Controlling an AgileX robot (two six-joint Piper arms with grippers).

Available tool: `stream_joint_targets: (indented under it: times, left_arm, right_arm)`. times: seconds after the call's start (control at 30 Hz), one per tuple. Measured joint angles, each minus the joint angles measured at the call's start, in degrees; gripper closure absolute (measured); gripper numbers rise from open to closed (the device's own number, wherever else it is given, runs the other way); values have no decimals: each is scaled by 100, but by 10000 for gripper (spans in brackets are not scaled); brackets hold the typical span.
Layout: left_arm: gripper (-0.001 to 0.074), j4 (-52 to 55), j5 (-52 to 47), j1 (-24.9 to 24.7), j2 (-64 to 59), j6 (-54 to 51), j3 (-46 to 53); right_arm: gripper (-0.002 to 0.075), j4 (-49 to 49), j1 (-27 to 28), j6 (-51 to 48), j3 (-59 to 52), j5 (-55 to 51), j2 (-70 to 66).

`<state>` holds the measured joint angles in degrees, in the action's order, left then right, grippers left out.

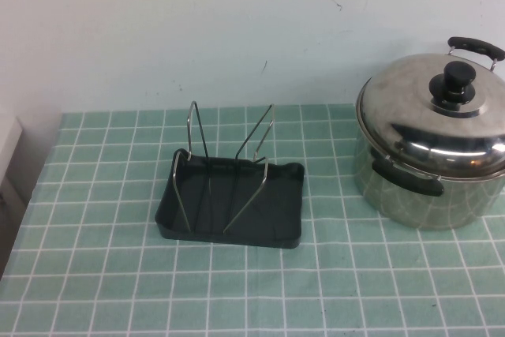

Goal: Put pot lid on rack

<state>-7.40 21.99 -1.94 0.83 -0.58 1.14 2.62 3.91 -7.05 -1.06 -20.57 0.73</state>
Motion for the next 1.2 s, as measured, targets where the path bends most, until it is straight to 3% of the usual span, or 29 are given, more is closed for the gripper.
stream_joint_targets:
  times: [0.37, 1.2]
  left_arm:
    - [739, 0, 39, 0, 0, 600, 0]
    - [739, 0, 39, 0, 0, 706, 0]
  right_arm:
    - [727, 0, 0, 0, 0, 0, 0]
    - [727, 0, 0, 0, 0, 0, 0]
